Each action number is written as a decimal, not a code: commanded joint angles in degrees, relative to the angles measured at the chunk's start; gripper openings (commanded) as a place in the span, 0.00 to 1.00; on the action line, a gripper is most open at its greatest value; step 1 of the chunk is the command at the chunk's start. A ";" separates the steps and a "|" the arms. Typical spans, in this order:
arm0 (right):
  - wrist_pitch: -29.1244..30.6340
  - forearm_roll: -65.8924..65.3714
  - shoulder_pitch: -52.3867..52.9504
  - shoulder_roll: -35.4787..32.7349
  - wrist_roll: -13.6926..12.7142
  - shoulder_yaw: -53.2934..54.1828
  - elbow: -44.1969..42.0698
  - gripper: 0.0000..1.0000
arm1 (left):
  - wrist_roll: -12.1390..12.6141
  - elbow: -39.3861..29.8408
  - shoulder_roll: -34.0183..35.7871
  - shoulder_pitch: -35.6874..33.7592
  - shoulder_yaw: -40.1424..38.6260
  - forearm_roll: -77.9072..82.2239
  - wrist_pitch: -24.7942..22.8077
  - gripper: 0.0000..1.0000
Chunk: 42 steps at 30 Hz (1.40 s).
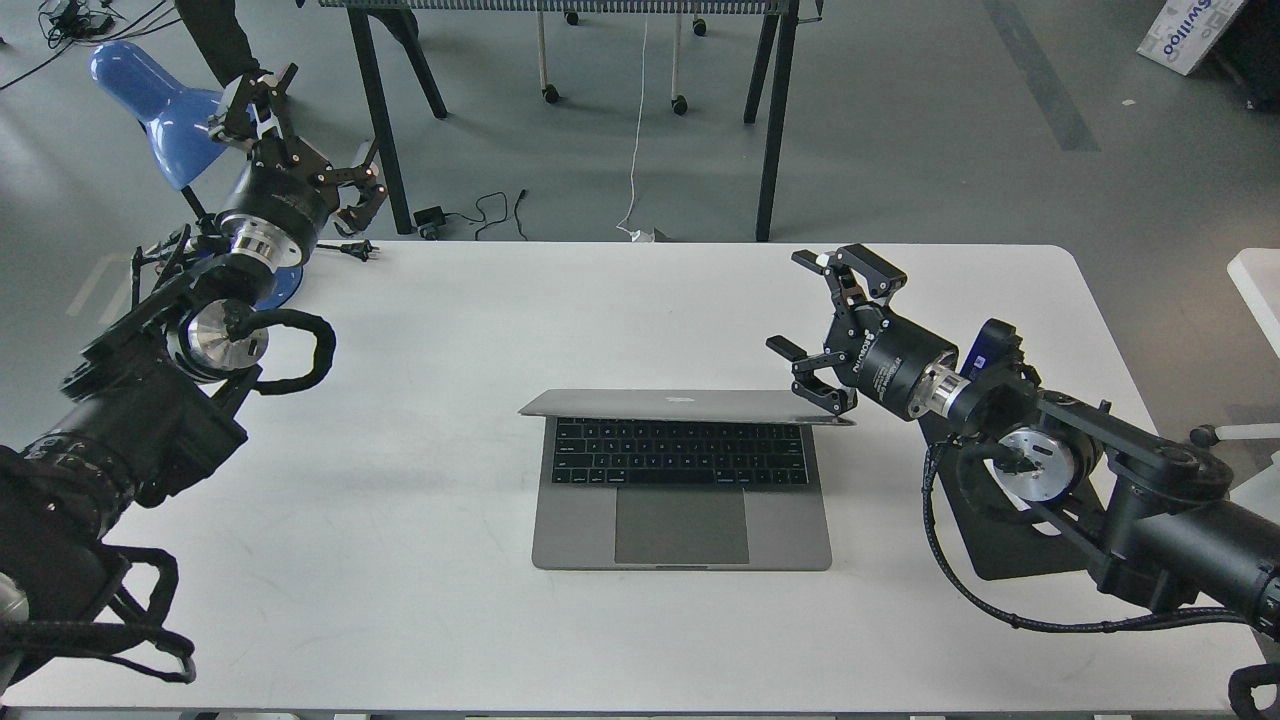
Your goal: Close notebook with right arm
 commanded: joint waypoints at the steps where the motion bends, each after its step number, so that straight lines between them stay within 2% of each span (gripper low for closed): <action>1: -0.10 -0.09 -0.31 -0.04 0.00 -0.82 0.33 1.00 | 0.00 0.01 0.00 0.00 0.00 0.00 0.00 1.00; 12: -0.71 -3.69 -0.40 -0.12 0.09 -7.94 0.06 1.00 | 0.00 0.01 0.00 0.00 0.00 0.00 0.00 1.00; 42: -4.67 -6.86 -4.79 1.81 0.09 -8.91 -2.31 1.00 | 0.00 -0.08 0.00 0.00 0.00 0.00 0.00 1.00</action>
